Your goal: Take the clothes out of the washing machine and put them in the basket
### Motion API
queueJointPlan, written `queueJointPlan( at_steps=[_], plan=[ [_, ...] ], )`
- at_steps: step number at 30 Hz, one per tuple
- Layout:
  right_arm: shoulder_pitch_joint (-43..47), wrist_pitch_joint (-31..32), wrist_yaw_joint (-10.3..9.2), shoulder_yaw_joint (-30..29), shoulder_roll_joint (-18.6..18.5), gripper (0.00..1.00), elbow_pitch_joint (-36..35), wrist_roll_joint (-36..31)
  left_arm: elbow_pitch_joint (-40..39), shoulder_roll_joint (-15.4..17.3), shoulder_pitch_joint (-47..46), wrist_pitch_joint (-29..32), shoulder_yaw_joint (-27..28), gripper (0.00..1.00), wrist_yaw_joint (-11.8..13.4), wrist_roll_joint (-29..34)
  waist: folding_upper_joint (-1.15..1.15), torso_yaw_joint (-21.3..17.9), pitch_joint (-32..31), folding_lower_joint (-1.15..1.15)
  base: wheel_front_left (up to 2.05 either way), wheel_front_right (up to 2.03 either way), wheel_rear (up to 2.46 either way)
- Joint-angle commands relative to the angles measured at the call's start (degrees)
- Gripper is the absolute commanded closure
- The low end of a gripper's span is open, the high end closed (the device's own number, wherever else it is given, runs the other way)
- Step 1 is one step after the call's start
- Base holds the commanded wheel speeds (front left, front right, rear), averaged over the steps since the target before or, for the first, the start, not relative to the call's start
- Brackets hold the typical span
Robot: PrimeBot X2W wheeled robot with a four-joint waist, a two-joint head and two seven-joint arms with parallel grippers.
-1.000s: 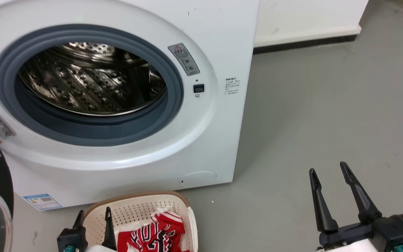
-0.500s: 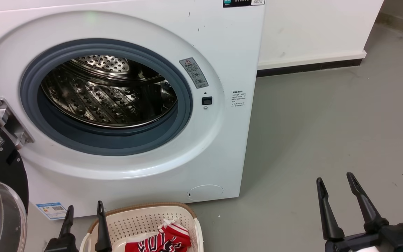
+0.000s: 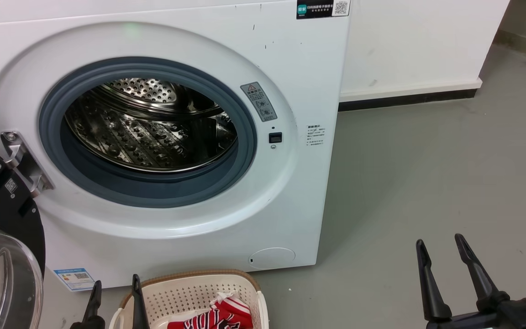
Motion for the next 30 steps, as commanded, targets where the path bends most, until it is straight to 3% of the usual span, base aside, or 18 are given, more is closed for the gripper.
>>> queueJointPlan(
  at_steps=[1, 12, 23, 24, 30],
  plan=[
    [0.6, -0.1, -0.04, 0.0, 0.0, 0.0, 0.2, 0.2, 0.2, 0.0, 0.3, -0.1, 0.1, 0.0, -0.3, 0.5, 0.0, 0.2, 0.0, 0.0, 0.0, 0.0, 0.0],
    [-0.2, -0.1, -0.04, 0.4, 0.0, 0.0, 0.3, 0.3, 1.4, 0.0, -1.8, -0.1, 0.9, 0.0, -2.4, 2.7, 0.0, 0.8, 0.5, 0.0, 0.0, 0.0, 0.0],
    [-0.6, -0.1, -0.04, 0.9, 0.0, 0.0, 0.2, 0.5, 2.2, 0.0, -2.4, -0.1, 1.8, 0.0, -2.1, 3.2, 0.0, 0.8, 0.6, 0.0, 0.0, 0.0, 0.0],
    [-0.1, 0.0, 0.0, 0.9, 0.0, 1.0, 0.3, 0.5, 2.4, -0.1, -1.6, 0.0, 1.7, 1.0, -2.3, 2.9, 0.0, 0.8, 0.7, 0.0, 0.0, 0.0, 0.0],
    [0.0, 0.5, 0.0, 0.9, -0.2, 1.0, 2.2, 4.2, 5.1, -0.2, -2.2, 1.7, 2.5, 1.0, -2.7, -0.5, 0.0, 0.9, 0.7, 0.01, 0.0, 0.0, 0.0]
  ],
)
